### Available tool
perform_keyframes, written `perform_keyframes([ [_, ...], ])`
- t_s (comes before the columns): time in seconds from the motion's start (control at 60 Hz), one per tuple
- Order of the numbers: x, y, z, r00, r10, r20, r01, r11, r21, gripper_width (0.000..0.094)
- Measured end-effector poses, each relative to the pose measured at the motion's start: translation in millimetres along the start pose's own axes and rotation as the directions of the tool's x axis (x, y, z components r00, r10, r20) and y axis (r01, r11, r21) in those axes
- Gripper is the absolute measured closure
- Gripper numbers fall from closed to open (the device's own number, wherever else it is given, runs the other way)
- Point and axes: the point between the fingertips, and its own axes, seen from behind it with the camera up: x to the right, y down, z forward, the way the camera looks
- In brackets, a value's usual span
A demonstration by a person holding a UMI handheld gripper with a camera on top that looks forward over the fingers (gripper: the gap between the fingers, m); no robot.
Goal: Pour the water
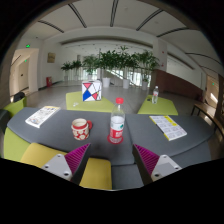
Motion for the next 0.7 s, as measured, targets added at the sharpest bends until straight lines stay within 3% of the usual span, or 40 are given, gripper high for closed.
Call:
perform_keyframes([
  [0.317,-22.5,-2.5,-137.5,1.0,-0.003,-0.004,0.003,0.998,0.059,0.0081],
  [0.7,-32.7,-4.2,-190.4,1.0,0.001,0.012,-0.003,0.996,0.089,0.0085],
])
